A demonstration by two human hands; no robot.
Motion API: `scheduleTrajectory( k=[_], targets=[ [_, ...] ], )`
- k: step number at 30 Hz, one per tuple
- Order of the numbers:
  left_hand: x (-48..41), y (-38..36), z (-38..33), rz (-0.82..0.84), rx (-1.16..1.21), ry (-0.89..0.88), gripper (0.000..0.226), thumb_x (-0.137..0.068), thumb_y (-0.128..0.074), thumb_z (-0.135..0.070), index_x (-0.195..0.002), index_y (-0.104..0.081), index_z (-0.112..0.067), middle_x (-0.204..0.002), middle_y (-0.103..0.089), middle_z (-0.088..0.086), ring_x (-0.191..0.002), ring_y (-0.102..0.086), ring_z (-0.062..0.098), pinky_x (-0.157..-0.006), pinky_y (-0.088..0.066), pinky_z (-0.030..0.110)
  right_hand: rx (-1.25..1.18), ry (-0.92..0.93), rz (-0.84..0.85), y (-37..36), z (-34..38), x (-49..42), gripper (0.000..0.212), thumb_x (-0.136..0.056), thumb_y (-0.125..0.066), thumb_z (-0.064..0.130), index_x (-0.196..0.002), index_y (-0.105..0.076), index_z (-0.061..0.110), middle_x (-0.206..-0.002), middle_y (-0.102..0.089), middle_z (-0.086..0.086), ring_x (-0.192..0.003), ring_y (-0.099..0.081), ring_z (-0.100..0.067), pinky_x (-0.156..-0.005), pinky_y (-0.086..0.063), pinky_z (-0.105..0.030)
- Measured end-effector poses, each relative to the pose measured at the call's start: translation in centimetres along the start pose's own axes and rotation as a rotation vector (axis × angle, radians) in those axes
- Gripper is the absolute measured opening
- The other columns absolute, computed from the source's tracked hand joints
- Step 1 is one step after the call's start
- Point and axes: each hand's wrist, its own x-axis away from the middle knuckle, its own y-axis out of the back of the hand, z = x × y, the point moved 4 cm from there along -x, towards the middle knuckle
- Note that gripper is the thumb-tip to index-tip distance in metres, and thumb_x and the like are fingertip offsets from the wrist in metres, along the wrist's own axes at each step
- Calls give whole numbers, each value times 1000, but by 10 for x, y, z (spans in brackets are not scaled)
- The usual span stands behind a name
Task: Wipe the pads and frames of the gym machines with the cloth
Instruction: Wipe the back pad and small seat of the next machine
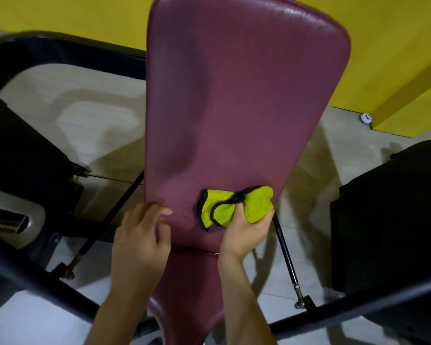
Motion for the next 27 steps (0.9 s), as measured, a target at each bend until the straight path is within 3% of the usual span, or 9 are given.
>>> scheduleTrajectory(
  k=[3, 6, 8, 11, 14, 16, 19, 23, 27],
  targets=[
    [2, -2, 5, 1, 0, 9, 22, -89, -52, -20, -104, -68, -21, -108, -64, -5, -90, -55, 24, -72, -51, 47, -112, -166, 37, -5, -23, 9, 44, -78, -81, 17, -109, -64, 43, -104, -68, 25, -102, -66, -6, -101, -51, -28],
    [1, 1, 7, -9, -17, 12, 24, -88, -51, -19, -104, -68, -20, -107, -64, -3, -91, -55, 26, -72, -51, 47, -228, -317, 101, -17, -14, 14, 62, -67, -75, 32, -126, -63, 46, -111, -73, 21, -107, -71, -16, -97, -57, -49],
    [-2, 9, 3, -18, -10, 5, 26, -87, -49, -19, -104, -69, -18, -108, -65, 0, -93, -56, 28, -73, -52, 48, -288, -307, 166, -25, 19, 22, 68, -61, -73, 36, -127, -62, 50, -112, -76, 16, -104, -74, -21, -92, -57, -58],
    [-13, 24, -4, -4, -29, -8, 31, -89, -43, -24, -105, -68, -16, -108, -63, 4, -96, -56, 31, -74, -52, 49, -385, -221, 255, -47, 98, 36, 59, -65, -73, 29, -122, -66, 40, -109, -77, 8, -100, -75, -25, -90, -57, -62],
    [-21, 35, -7, -19, -40, -26, 32, -88, -43, -23, -109, -67, -15, -108, -62, 7, -96, -56, 33, -72, -51, 49, -459, -74, 315, -69, 162, 47, 40, -71, -72, 22, -108, -69, 36, -98, -78, 7, -91, -75, -25, -84, -59, -61],
    [-26, 38, -5, -29, -62, -40, 32, -87, -45, -21, -111, -65, -14, -110, -62, 7, -96, -55, 33, -72, -50, 49, -469, -39, 278, -72, 170, 47, 40, -70, -74, 21, -106, -70, 37, -96, -77, 8, -89, -75, -23, -83, -60, -58],
    [-30, 34, 6, -2, -149, -52, 37, -87, -44, -21, -117, -64, -14, -116, -62, 7, -98, -56, 34, -72, -50, 47, -420, -18, 251, -68, 128, 49, 42, -68, -76, 21, -102, -70, 45, -97, -78, 9, -92, -74, -22, -87, -59, -56],
    [-29, 24, 21, 66, -205, -46, 37, -86, -46, -22, -118, -64, -20, -122, -62, 3, -104, -58, 33, -75, -51, 47, -229, -237, 258, -57, 23, 60, 49, -60, -80, 34, -106, -70, 49, -100, -77, 11, -95, -74, -21, -88, -59, -55],
    [-23, 22, 34, 85, -226, -30, 35, -86, -51, -22, -117, -65, -23, -123, -62, -1, -108, -59, 29, -77, -51, 47, -9, -537, 174, -33, -45, 73, 37, -82, -80, 12, -119, -74, 16, -114, -74, -9, -91, -66, -22, -80, -50, -33]
  ],
)
